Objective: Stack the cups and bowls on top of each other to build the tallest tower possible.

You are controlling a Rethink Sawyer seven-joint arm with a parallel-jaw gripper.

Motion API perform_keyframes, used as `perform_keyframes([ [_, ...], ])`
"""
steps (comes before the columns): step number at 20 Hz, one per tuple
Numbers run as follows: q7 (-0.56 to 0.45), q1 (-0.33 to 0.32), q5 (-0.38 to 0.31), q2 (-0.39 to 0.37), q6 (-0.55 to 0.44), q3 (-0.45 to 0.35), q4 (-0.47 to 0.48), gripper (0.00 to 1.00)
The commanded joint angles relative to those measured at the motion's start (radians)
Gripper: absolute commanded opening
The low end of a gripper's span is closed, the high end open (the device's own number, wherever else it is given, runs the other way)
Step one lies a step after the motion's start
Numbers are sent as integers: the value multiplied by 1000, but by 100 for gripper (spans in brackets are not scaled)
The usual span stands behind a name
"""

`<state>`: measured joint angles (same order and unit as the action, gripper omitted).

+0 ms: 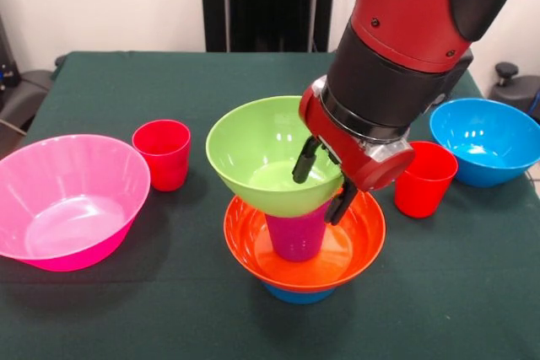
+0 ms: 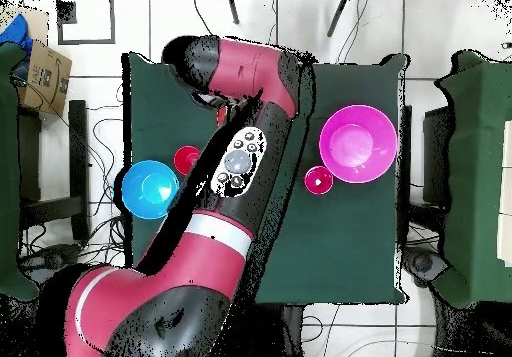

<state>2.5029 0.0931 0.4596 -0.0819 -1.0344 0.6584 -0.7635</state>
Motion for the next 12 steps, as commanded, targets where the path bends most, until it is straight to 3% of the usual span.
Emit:
perform_keyframes([
  [1, -77, -16, -37, 29, -1, -200, -103, 100],
  [2, -117, -40, -9, 15, -46, -248, -113, 100],
  [12, -147, -61, -57, -39, -100, -270, -121, 100],
])
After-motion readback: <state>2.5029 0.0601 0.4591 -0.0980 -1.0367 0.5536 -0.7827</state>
